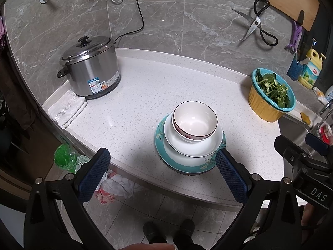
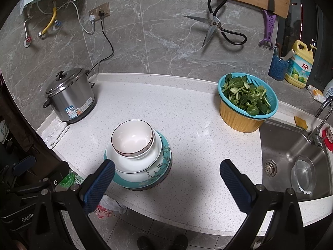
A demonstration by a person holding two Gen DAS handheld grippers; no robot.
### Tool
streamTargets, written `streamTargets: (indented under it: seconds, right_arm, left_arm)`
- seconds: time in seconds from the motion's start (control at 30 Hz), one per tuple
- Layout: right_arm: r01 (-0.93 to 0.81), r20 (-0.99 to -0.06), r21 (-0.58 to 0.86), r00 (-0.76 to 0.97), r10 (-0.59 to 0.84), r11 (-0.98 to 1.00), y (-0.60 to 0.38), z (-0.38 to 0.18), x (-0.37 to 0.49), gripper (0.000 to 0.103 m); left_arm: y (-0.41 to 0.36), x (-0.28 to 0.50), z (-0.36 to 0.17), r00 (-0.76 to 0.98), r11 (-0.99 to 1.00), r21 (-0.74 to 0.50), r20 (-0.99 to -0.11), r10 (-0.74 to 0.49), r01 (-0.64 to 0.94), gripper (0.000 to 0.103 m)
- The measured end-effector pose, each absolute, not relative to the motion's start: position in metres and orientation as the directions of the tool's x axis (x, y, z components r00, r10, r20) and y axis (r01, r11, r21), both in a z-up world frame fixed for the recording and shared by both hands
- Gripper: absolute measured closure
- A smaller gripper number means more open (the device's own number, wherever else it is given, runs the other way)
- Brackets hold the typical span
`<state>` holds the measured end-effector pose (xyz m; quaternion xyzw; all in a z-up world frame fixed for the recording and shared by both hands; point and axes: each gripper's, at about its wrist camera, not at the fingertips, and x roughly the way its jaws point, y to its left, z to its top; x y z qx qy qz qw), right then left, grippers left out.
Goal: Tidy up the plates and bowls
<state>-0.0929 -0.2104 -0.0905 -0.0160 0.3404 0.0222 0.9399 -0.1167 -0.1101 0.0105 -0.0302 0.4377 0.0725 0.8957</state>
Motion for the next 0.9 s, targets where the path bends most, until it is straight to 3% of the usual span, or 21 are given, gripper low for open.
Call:
streamTargets:
  seconds: [0.9]
  right_arm:
    - [-0.059,-0.650,-0.021,0.759,0.031,0.998,-0.211,-0.093,-0.083,0.000]
  left_arm:
    - [-0.101,-0.108,0.007,0.598,0.989,0.007,-0.796,0.096,-0.151,0.000]
